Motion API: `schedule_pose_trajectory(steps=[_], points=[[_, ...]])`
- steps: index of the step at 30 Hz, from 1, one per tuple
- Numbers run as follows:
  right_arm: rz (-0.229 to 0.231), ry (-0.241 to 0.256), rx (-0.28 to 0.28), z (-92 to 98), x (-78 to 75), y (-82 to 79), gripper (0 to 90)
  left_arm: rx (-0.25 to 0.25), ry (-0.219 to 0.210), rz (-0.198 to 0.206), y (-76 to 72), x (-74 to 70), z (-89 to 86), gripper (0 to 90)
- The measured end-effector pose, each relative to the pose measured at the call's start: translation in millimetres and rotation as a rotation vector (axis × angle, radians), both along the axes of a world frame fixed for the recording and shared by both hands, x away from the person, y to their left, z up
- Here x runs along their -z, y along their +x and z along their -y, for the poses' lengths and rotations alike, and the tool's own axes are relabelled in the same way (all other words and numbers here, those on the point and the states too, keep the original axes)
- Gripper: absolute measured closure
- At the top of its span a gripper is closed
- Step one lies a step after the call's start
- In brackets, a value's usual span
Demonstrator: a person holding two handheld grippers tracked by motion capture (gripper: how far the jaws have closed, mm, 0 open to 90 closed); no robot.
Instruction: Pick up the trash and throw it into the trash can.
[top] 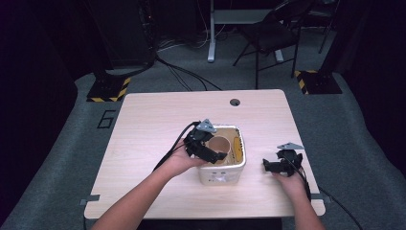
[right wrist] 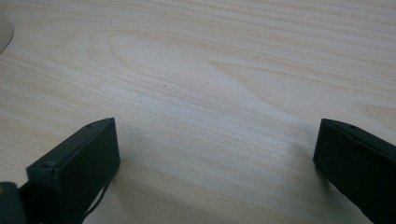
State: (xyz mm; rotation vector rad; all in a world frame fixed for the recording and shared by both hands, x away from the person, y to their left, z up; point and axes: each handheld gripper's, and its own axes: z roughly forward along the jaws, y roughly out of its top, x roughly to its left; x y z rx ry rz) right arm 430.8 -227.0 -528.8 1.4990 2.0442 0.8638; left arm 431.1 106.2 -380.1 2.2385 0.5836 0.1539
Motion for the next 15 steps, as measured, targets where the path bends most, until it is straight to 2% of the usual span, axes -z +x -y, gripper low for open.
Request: schedule_pose_trajectory(steps=[7, 15], points=[[0.0, 0.0, -0.006, -0.8, 0.1, -0.2, 0.0, -0.009, -0.004, 0.017, -1.3, -4.0, -5.6, 16.0], [0.0, 0.0, -0.007, -0.9, 0.0, -0.2, 0.0, -0.079, -0.037, 0.044, 3.7, -18.2, -38.9, 20.8]])
